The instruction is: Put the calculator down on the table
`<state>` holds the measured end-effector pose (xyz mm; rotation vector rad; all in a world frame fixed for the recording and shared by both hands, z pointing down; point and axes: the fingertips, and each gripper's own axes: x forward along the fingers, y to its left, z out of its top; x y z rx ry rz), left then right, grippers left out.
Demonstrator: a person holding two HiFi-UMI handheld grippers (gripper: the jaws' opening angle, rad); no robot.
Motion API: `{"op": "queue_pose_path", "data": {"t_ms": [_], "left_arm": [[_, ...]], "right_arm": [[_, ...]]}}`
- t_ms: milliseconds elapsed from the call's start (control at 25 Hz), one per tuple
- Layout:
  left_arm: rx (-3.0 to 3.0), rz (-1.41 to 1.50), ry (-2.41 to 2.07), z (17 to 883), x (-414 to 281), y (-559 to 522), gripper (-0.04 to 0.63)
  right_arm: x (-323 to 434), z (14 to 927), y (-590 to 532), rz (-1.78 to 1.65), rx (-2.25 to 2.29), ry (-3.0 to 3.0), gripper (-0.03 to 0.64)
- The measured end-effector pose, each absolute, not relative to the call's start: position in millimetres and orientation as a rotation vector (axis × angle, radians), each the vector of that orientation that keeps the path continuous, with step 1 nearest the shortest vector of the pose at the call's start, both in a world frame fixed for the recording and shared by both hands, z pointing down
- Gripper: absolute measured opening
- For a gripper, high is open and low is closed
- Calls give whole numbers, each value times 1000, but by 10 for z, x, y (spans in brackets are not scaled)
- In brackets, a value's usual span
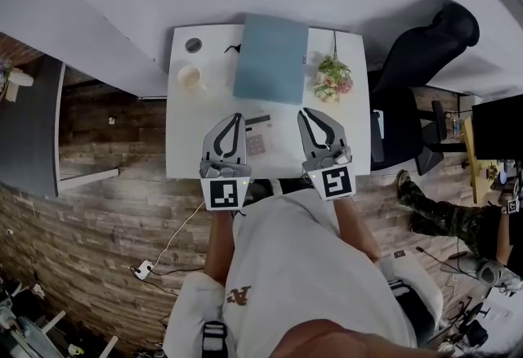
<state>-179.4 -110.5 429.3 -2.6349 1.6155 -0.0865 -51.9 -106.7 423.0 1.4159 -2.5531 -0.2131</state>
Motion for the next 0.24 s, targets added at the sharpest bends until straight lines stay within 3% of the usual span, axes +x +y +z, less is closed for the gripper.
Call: {"op": "queue_pose_path", "data": {"t_ms": [240], "left_arm": [[-2621,-70,1608,4238,-1850,-1057,6]], "right_arm": [[-567,4202,-1014,-224,1425,-2538,14]]}}
